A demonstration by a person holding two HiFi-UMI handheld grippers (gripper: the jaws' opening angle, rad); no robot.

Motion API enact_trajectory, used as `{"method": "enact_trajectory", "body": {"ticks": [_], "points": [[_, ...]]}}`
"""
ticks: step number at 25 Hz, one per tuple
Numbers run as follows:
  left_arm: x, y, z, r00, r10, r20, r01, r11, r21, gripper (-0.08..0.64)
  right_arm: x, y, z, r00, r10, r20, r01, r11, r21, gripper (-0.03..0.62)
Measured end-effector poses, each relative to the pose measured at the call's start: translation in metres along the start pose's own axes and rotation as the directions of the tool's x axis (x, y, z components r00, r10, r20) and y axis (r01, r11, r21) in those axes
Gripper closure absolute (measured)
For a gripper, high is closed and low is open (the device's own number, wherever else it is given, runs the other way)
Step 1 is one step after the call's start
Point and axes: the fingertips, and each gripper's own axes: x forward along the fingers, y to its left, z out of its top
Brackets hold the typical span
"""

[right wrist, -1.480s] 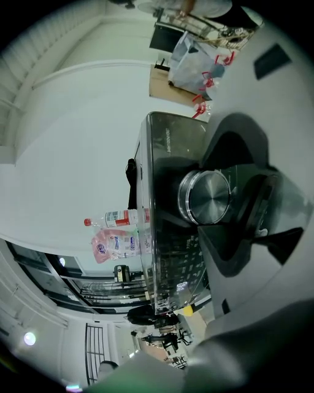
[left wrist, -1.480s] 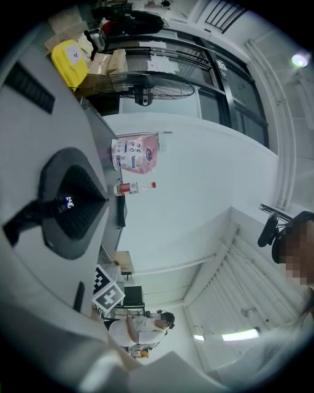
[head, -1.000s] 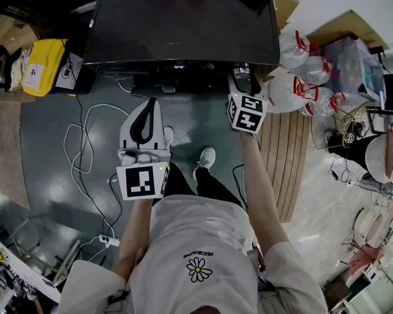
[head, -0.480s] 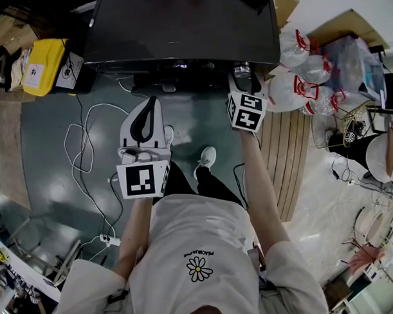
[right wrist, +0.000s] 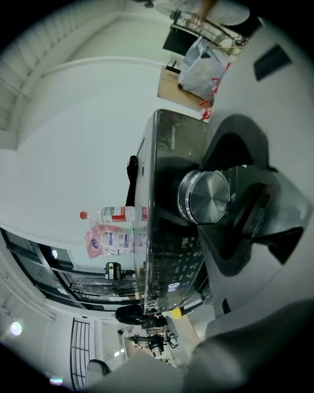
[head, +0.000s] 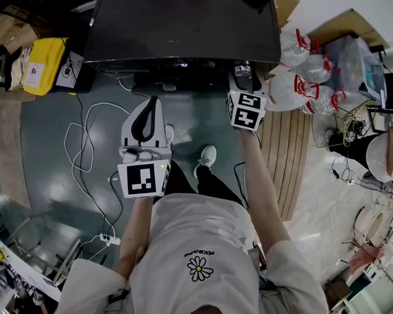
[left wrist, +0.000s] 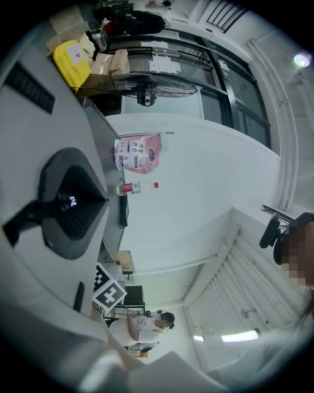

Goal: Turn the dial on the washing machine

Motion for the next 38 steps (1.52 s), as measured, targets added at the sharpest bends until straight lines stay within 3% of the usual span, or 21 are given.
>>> {"method": "enact_trajectory", "body": {"ticks": [11,27,38], "points": [[-0.005,0.000,-0.007,0.999,0.008,-0.032,-0.009,1.000,-0.006,0.561,-0.004,0.004,-0.001,0.997,-0.066,-0.031,0.061,0.989,-0.134,0.313],[-0.004,-0.001,-0.012,0.999,0.005,-0.038,-0.005,1.000,0.002,0.561,-0.003,0.003,-0.001,0.992,-0.127,-0.014,0.117,0.949,-0.294,0.314],[-0.005,-0.001,-0.017,0.998,0.006,-0.058,-0.007,1.000,-0.009,0.561,-0.003,0.005,-0.003,0.983,-0.185,0.001,0.168,0.891,-0.421,0.314]]}}
